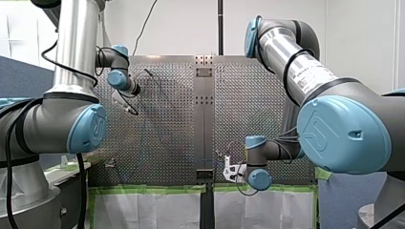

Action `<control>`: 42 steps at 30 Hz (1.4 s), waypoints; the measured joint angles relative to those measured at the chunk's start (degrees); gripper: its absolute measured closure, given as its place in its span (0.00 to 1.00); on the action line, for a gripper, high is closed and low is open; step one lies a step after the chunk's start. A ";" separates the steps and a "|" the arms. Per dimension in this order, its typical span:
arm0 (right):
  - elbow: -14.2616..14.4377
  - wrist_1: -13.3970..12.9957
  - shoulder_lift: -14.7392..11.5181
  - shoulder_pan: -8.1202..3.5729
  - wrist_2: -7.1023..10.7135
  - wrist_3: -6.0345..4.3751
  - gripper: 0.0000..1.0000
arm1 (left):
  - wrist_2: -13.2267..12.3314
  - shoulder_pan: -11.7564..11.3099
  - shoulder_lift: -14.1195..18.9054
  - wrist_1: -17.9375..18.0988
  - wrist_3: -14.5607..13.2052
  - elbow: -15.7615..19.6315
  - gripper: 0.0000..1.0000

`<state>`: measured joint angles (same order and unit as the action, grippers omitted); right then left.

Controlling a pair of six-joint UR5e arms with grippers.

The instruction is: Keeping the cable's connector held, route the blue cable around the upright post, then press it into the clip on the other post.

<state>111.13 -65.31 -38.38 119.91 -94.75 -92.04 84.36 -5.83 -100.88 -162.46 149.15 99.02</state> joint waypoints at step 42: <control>-0.03 -0.05 0.00 0.25 0.00 0.00 1.00 | 7.39 -0.81 0.72 -9.74 -16.64 1.35 0.00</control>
<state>111.10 -65.36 -38.38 120.17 -94.75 -92.04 91.75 -6.64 -100.16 -172.20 132.51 100.37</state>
